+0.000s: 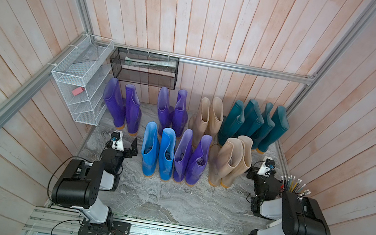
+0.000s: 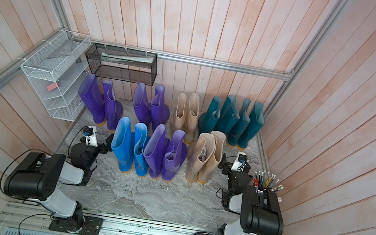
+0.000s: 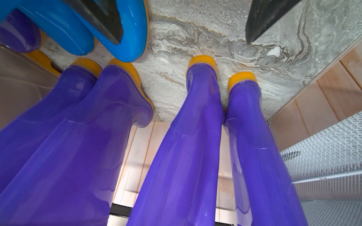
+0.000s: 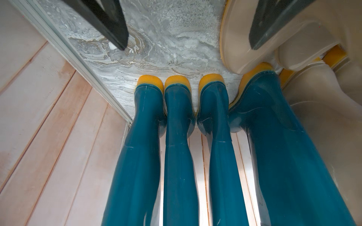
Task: Match and arrange rain boots in pairs
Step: Reset both arms
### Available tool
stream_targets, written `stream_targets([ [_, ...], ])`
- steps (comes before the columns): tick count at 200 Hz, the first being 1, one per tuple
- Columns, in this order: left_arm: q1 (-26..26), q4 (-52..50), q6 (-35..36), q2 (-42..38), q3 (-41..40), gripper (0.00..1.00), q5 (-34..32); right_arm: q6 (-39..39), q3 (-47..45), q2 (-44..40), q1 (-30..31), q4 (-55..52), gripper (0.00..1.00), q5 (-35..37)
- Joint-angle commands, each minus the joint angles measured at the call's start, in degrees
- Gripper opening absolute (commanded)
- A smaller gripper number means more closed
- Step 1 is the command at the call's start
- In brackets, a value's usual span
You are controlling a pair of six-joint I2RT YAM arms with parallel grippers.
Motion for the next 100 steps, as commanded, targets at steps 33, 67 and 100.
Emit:
stream_targets([
  [33,-0.3,-0.6,1.6,-0.3,0.4,1.00,-0.4,-0.5,0.4,0.3,0.2,-0.5,0.98,-0.5],
  [67,-0.3,-0.7,1.7,-0.2,0.5,1.00,-0.4,-0.5,0.4,0.3,0.3,-0.5,0.98,-0.5],
  [100,-0.3,-0.7,1.7,-0.2,0.4,1.00,-0.5,-0.5,0.5,0.3,0.3,-0.5,0.98,-0.4],
])
